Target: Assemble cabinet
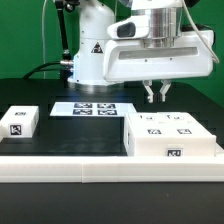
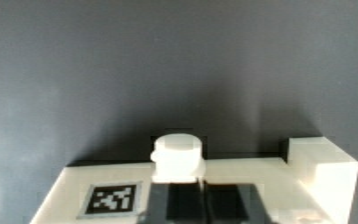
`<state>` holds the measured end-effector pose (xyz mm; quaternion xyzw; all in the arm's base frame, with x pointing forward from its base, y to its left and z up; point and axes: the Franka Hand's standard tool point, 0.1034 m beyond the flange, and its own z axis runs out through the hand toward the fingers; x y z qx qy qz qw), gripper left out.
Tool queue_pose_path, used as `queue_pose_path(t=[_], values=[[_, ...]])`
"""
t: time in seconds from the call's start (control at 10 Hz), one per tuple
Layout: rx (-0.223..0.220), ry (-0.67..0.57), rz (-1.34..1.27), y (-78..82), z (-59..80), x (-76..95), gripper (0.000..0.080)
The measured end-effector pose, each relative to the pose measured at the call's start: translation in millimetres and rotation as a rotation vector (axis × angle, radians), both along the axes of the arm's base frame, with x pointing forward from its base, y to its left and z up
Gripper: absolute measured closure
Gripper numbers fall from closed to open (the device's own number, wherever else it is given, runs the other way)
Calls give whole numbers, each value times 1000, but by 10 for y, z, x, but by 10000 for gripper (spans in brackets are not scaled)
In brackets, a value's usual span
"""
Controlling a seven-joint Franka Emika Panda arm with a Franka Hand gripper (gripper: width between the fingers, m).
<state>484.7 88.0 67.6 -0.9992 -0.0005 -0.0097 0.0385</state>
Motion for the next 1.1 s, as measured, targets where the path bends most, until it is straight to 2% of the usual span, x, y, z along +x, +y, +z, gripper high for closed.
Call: queue_pose_path(t=[0.2, 0.3, 0.4, 0.5, 0.6, 0.7, 0.8, 1.1], values=[[0, 0, 0, 0, 0, 0, 536], [0, -8, 0, -5, -31, 2, 536], [1, -14, -3, -14, -128, -11, 352], [3, -19, -5, -12, -213, -15, 217], [4, -23, -6, -8, -284, -16, 217], [5, -25, -8, -8, -349, -14, 57], [6, -24, -9, -9, -390, -22, 18], [6, -23, -8, -5, -390, -25, 2]])
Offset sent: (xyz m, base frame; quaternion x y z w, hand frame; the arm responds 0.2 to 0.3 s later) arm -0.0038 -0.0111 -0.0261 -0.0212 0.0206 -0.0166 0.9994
